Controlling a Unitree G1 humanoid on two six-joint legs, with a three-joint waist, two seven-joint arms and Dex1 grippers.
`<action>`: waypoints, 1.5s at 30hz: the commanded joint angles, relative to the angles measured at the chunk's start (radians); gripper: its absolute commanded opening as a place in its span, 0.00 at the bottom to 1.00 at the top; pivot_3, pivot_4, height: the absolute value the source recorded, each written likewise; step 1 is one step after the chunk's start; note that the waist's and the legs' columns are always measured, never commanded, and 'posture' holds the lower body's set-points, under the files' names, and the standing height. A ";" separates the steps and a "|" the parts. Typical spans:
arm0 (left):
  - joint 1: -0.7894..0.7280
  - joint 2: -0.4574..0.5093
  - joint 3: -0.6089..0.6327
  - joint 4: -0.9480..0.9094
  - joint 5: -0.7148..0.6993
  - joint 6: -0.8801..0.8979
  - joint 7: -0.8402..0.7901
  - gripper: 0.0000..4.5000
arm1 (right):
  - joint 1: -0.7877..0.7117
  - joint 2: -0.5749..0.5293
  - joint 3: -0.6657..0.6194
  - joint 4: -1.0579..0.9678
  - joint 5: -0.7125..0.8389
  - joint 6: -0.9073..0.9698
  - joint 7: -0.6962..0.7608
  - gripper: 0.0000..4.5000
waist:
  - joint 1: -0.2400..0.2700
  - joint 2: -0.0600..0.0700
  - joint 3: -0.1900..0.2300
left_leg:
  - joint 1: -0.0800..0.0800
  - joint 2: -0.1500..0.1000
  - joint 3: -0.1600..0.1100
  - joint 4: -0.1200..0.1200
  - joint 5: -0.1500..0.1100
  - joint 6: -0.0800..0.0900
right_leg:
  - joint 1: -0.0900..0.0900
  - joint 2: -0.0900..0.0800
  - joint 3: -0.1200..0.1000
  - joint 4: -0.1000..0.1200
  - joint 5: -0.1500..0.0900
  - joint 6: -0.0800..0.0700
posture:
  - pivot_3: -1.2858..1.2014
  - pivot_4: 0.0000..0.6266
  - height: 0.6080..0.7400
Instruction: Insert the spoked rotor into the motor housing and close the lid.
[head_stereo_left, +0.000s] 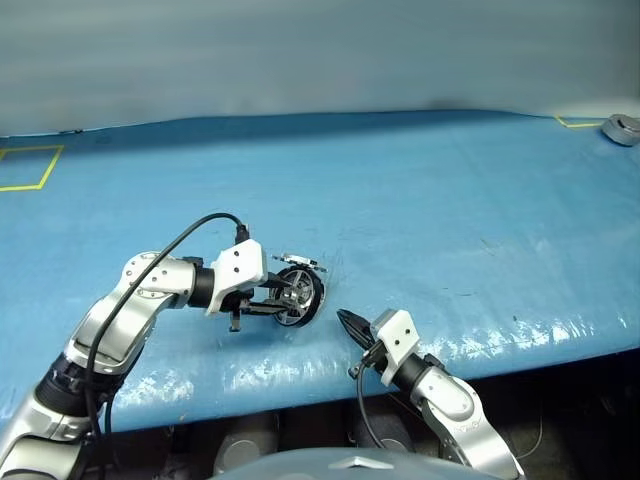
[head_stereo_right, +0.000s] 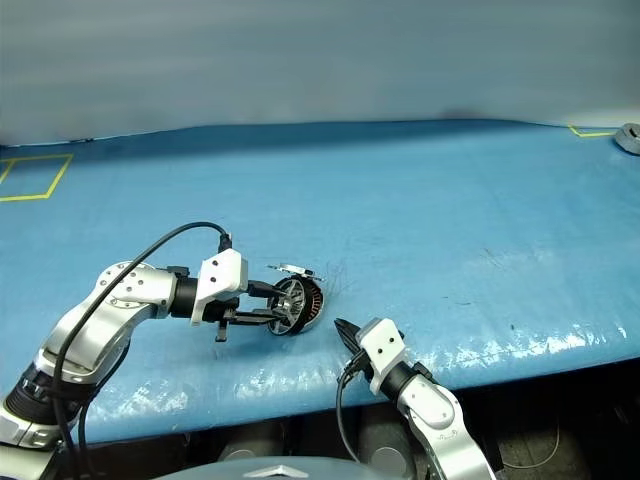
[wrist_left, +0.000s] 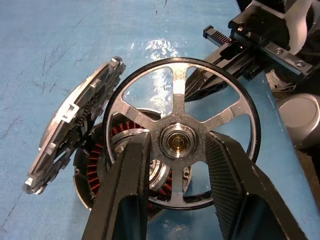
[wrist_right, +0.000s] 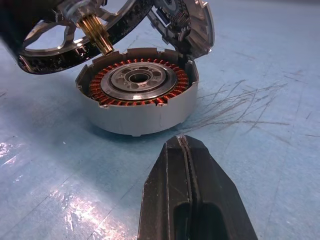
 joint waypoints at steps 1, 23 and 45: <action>-0.030 -0.011 -0.016 0.020 0.022 -0.052 0.005 0.30 | 0.006 0.005 -0.006 -0.026 -0.005 -0.024 -0.009 0.00 | 0.001 0.000 0.000 | 0.000 0.000 0.000 0.000 0.000 0.000 | 0.000 0.000 0.000 0.000 0.000 0.000 | 0.52 0.24 1.00; -0.068 -0.021 -0.033 0.071 0.087 -0.023 0.055 0.30 | 0.004 -0.001 0.008 -0.017 -0.014 -0.020 0.001 0.00 | 0.000 0.000 0.000 | 0.000 0.000 0.000 0.000 0.000 0.000 | 0.000 0.000 0.000 0.000 0.000 0.001 | 0.52 0.24 1.00; -0.116 -0.015 -0.047 0.010 0.075 0.175 0.109 0.30 | -0.002 0.008 0.012 0.001 -0.030 -0.017 -0.006 0.00 | -0.001 0.000 0.000 | 0.000 0.000 0.000 0.000 0.000 0.000 | 0.000 0.000 0.000 0.000 0.000 0.001 | 0.52 0.24 1.00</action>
